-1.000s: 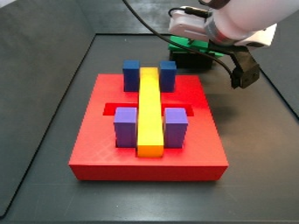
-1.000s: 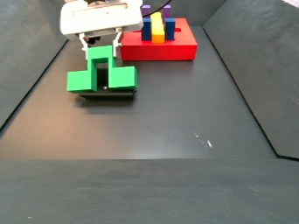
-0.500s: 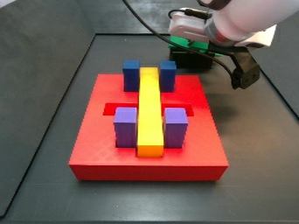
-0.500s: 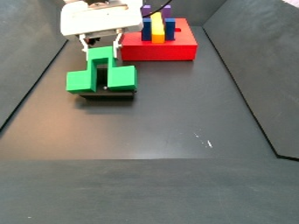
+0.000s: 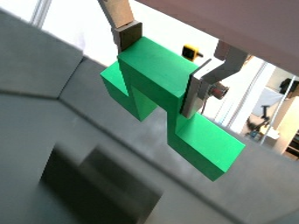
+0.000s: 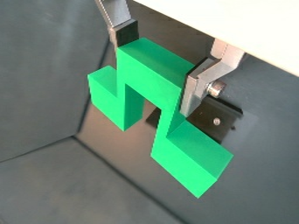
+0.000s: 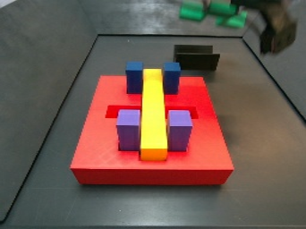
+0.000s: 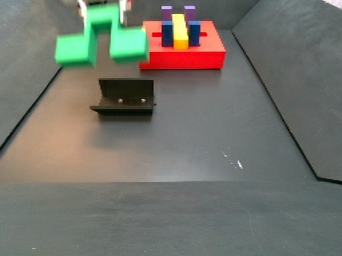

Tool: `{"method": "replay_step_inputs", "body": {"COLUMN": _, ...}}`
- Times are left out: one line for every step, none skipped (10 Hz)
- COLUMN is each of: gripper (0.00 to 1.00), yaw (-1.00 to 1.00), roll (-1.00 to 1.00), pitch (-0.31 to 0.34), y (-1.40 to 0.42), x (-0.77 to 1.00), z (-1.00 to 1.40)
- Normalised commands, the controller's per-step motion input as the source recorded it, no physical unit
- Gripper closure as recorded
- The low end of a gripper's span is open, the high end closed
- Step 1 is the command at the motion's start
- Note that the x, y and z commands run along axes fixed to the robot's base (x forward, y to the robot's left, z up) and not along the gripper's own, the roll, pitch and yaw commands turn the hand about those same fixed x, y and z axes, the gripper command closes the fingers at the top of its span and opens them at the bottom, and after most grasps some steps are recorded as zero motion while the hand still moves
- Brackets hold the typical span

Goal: Pick up the green object. Move up. Place the green object on the fixture. Regrasp the green object. Move to above the board. Insert the green object.
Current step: Move to above the board.

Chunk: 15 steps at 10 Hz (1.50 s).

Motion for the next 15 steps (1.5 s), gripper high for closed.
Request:
{"method": "replay_step_inputs", "body": {"gripper": 1.0, "yaw": -0.04, "roll": -0.02, "pitch": 0.049, "y": 0.03, "x": -0.06, "z": 1.4}}
{"method": "replay_step_inputs", "body": {"gripper": 1.0, "yaw": -0.02, "roll": -0.01, "pitch": 0.057, "y": 0.03, "x": -0.05, "z": 1.4}}
{"method": "replay_step_inputs", "body": {"gripper": 1.0, "yaw": 0.0, "roll": -0.01, "pitch": 0.068, "y": 0.02, "x": -0.06, "z": 1.4}}
{"method": "replay_step_inputs", "body": {"gripper": 1.0, "yaw": 0.01, "roll": -0.01, "pitch": 0.078, "y": 0.0, "x": -0.01, "z": 0.52}}
{"method": "replay_step_inputs", "body": {"gripper": 1.0, "yaw": 0.02, "roll": 0.01, "pitch": 0.087, "y": 0.0, "x": 0.03, "z": 0.18}}
{"method": "replay_step_inputs", "body": {"gripper": 1.0, "yaw": 0.17, "roll": -1.0, "pitch": 0.052, "y": -1.4, "x": -1.2, "z": 0.29}}
{"method": "replay_step_inputs", "body": {"gripper": 1.0, "yaw": 0.18, "roll": -1.0, "pitch": 0.045, "y": -1.4, "x": -1.21, "z": 0.31}}
{"method": "replay_step_inputs", "body": {"gripper": 1.0, "yaw": 0.19, "roll": -1.0, "pitch": 0.002, "y": -1.4, "x": -1.29, "z": 0.32}}
{"method": "replay_step_inputs", "body": {"gripper": 1.0, "yaw": 0.19, "roll": -1.0, "pitch": -0.02, "y": -1.4, "x": -1.37, "z": 0.3}}
{"method": "replay_step_inputs", "body": {"gripper": 1.0, "yaw": 0.19, "roll": -1.0, "pitch": -0.048, "y": -1.4, "x": -1.39, "z": 0.3}}
{"method": "replay_step_inputs", "body": {"gripper": 1.0, "yaw": 0.19, "roll": -1.0, "pitch": -0.074, "y": -0.62, "x": -0.67, "z": 0.12}}
{"method": "replay_step_inputs", "body": {"gripper": 1.0, "yaw": 0.19, "roll": -1.0, "pitch": -0.087, "y": -0.36, "x": -0.43, "z": 0.07}}
{"method": "replay_step_inputs", "body": {"gripper": 1.0, "yaw": 0.16, "roll": -1.0, "pitch": -0.091, "y": -0.11, "x": -0.18, "z": 0.02}}
{"method": "replay_step_inputs", "body": {"gripper": 1.0, "yaw": 0.15, "roll": -1.0, "pitch": -0.107, "y": -0.04, "x": -0.11, "z": 0.02}}
{"method": "replay_step_inputs", "body": {"gripper": 1.0, "yaw": 0.14, "roll": -1.0, "pitch": -0.124, "y": -0.03, "x": -0.09, "z": 0.0}}
